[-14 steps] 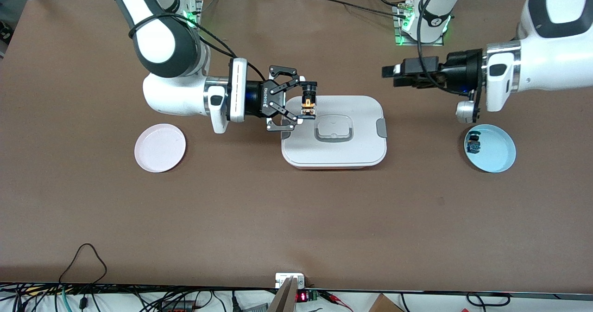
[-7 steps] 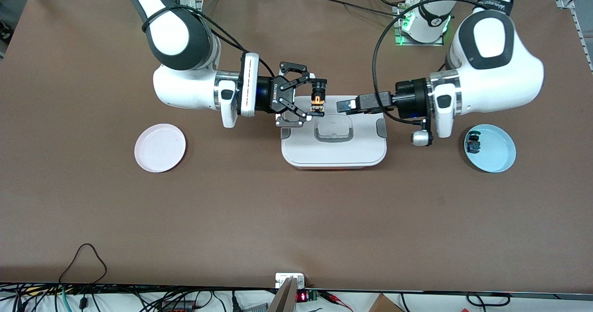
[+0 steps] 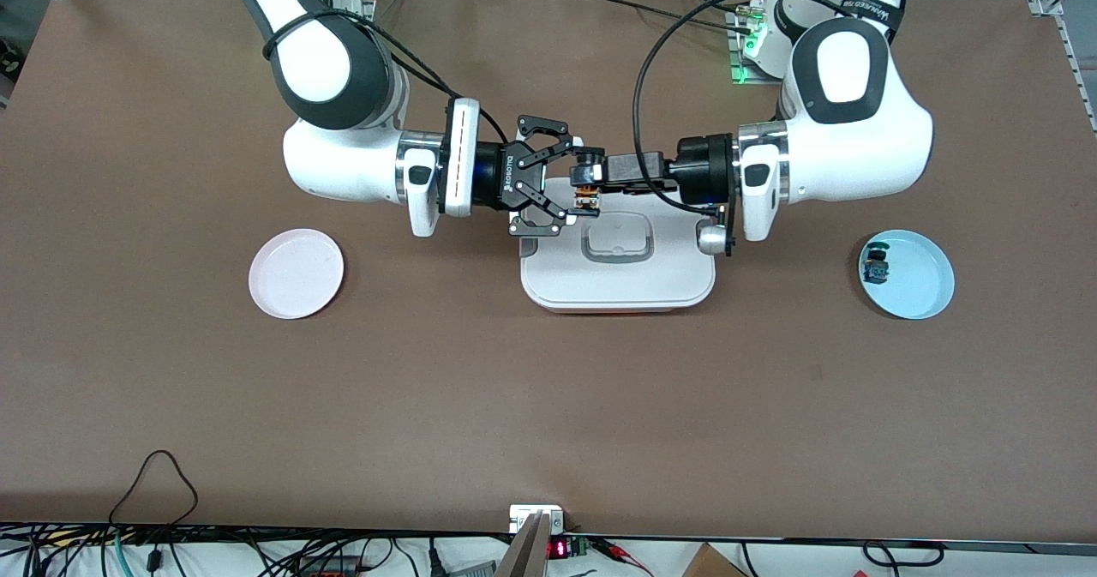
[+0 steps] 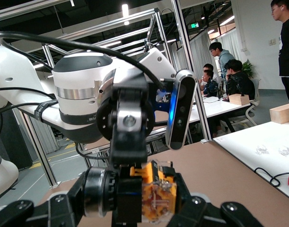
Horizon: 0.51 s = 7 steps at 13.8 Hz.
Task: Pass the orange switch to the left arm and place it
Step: 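Grasp the switch with the left gripper and open the right gripper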
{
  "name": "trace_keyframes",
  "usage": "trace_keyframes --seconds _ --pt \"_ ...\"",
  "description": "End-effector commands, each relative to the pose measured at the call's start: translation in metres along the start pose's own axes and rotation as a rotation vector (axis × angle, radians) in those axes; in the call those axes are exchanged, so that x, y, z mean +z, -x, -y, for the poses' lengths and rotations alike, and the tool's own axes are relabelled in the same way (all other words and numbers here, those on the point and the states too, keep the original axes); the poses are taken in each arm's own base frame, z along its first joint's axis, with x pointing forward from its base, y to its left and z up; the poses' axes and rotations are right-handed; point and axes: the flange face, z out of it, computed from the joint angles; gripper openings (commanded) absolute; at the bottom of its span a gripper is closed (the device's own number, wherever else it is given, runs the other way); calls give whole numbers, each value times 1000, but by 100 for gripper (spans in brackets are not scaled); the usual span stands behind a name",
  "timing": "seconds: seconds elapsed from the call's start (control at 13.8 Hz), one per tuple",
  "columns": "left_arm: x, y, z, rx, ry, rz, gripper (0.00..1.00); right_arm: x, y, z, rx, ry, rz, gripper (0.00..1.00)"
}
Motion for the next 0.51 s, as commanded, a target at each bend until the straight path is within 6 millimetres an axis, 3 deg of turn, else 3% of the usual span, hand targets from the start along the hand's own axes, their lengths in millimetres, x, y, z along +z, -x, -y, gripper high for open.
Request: trace_keyframes --seconds 0.0,0.22,0.43 --pt "1 -7 2 51 28 -4 77 7 -5 1 -14 6 -22 0" --pt "-5 -10 3 70 30 -14 50 7 -3 0 -11 6 -21 0" --pt "-14 -14 3 64 35 -24 49 7 -3 0 -11 8 -21 0"
